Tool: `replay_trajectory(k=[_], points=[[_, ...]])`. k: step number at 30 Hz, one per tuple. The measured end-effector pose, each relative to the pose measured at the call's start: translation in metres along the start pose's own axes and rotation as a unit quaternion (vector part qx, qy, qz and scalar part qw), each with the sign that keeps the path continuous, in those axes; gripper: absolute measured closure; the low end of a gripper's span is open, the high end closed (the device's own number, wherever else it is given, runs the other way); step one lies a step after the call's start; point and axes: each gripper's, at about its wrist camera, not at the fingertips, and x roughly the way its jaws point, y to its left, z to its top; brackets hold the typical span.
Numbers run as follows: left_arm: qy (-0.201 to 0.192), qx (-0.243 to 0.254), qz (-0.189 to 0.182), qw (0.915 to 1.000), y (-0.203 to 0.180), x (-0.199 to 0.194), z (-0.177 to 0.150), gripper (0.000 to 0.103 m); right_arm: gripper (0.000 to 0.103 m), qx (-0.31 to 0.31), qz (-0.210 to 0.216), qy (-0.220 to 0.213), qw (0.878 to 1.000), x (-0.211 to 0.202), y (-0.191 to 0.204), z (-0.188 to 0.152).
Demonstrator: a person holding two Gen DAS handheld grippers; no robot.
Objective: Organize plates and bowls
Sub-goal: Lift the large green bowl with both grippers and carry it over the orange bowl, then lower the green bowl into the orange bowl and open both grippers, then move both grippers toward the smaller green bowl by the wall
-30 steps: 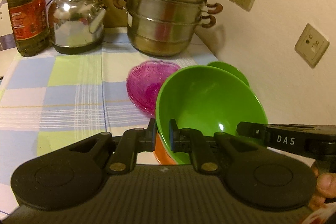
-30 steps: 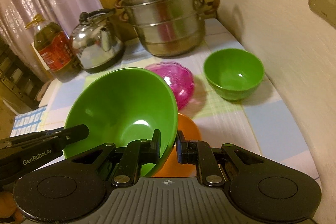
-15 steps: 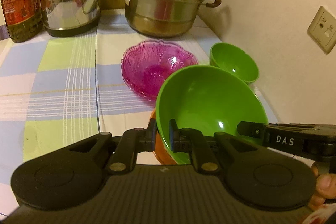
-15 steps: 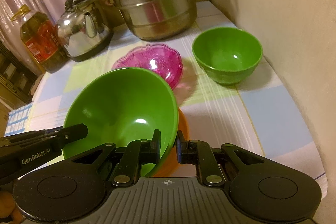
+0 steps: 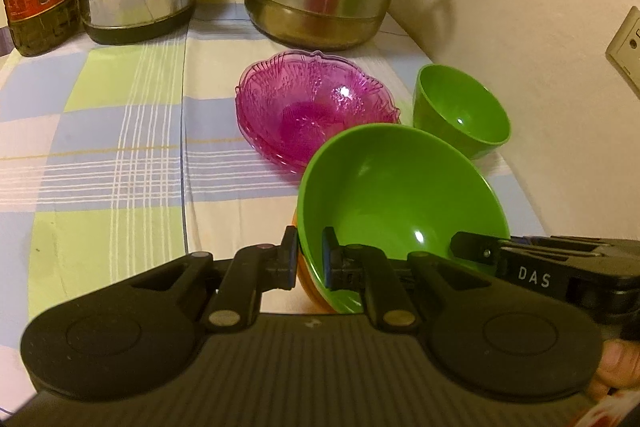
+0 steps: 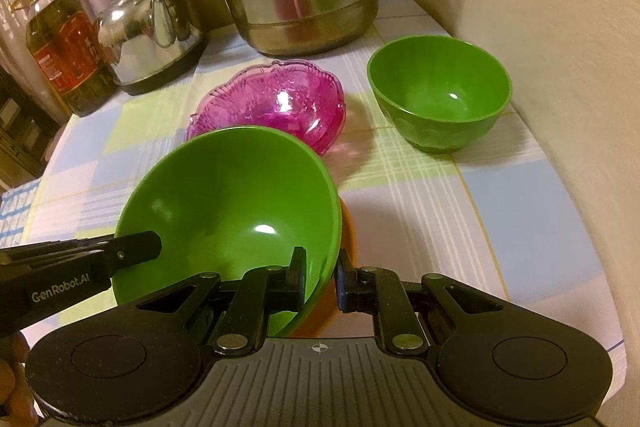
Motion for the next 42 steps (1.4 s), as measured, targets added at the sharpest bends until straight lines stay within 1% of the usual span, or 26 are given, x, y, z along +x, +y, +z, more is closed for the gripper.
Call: replay_trajectory(k=[12, 14, 15, 16, 17, 19, 26, 35, 42], points=[[0.006, -0.001, 0.003, 1.0, 0.0, 0.006, -0.001, 0.092, 0.088, -0.004, -0.005, -0.005, 1.0, 0.004, 0.002, -0.002], [0.0, -0.003, 0.007, 1.0, 0.0, 0.004, -0.001, 0.089, 0.084, -0.004, -0.006, -0.014, 1.0, 0.003, 0.002, -0.002], [-0.003, -0.003, 0.009, 0.9999, 0.001, 0.003, -0.002, 0.088, 0.08, -0.008, -0.013, -0.02, 1.0, 0.001, 0.002, -0.002], [-0.006, -0.005, 0.01, 0.9999, 0.001, 0.001, -0.001, 0.088, 0.072, -0.01, -0.023, -0.026, 0.999, 0.0, 0.002, -0.002], [-0.009, -0.008, 0.01, 0.9999, 0.002, -0.001, -0.001, 0.088, 0.068, -0.009, -0.019, -0.032, 0.999, -0.003, 0.001, -0.002], [-0.016, -0.013, 0.009, 0.9997, 0.004, -0.005, -0.001, 0.088, 0.068, 0.004, -0.003, -0.036, 0.999, -0.007, -0.003, -0.001], [-0.032, -0.014, 0.005, 0.9994, 0.001, -0.02, 0.002, 0.086, 0.067, 0.036, 0.001, -0.05, 0.998, -0.023, -0.016, -0.004], [-0.036, -0.006, -0.005, 0.9993, -0.013, -0.033, -0.001, 0.086, 0.067, 0.058, -0.005, -0.057, 0.997, -0.047, -0.029, -0.01], [-0.038, 0.008, -0.019, 0.9991, -0.034, -0.043, -0.002, 0.086, 0.067, 0.056, -0.016, -0.063, 0.996, -0.065, -0.034, -0.016]])
